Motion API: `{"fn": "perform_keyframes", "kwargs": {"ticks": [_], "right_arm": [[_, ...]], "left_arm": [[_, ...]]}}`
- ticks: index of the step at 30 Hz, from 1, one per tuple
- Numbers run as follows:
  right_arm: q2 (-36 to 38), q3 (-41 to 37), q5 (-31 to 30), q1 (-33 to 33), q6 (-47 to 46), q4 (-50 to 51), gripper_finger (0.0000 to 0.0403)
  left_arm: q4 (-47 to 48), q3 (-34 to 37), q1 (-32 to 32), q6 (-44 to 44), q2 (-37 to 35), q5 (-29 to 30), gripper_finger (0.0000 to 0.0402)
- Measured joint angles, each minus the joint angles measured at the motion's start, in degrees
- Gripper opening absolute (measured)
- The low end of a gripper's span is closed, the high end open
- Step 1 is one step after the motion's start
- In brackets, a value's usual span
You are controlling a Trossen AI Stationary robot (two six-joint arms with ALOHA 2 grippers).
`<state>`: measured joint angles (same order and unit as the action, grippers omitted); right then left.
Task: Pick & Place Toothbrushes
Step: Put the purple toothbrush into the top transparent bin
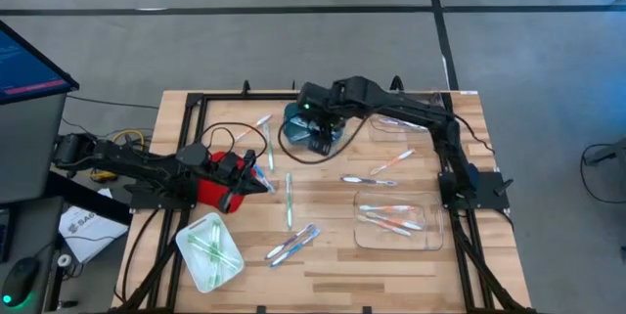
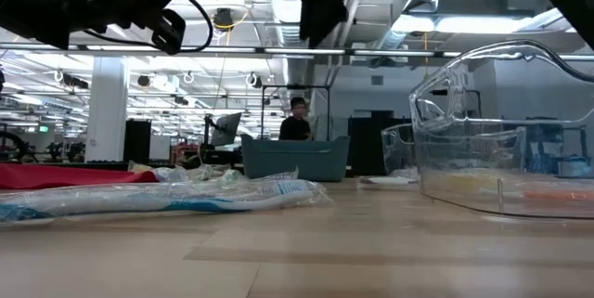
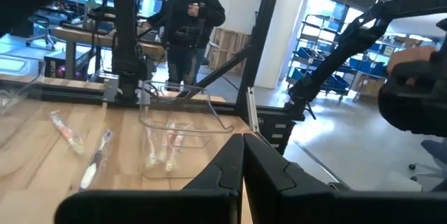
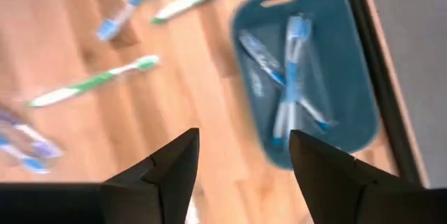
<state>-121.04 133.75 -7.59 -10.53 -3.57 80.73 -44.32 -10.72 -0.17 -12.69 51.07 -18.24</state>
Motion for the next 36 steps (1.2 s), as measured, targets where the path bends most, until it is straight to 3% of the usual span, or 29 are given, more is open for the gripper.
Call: {"fn": "perform_keyframes", "kwargs": {"ticks": [6, 16, 23, 30, 36], "right_arm": [[2.61, 0.0, -1.93, 6.81, -6.76, 0.14, 0.0216], [3.51, -0.02, -18.13, 18.04, -12.93, 2.89, 0.0216], [3.51, -0.02, -23.77, 20.83, -16.06, 2.86, 0.0216], [3.51, -0.92, -24.24, 21.82, -17.31, 2.33, 0.0216], [5.79, -12.0, -24.33, 22.12, -19.22, -4.49, 0.0216]], "left_arm": [[-1.6, 0.0, -1.9, -0.01, 0.0, -0.04, 0.0002], [-4.26, -0.39, -6.18, -0.23, 0.0, -0.02, 0.0002], [-4.62, -0.57, -9.21, -0.24, 0.0, 0.46, 0.0002], [-4.61, -0.57, -9.22, -0.26, 0.0, 0.74, 0.0002], [-4.21, -0.57, -9.22, -0.28, 0.06, 0.72, 0.0002]]}}
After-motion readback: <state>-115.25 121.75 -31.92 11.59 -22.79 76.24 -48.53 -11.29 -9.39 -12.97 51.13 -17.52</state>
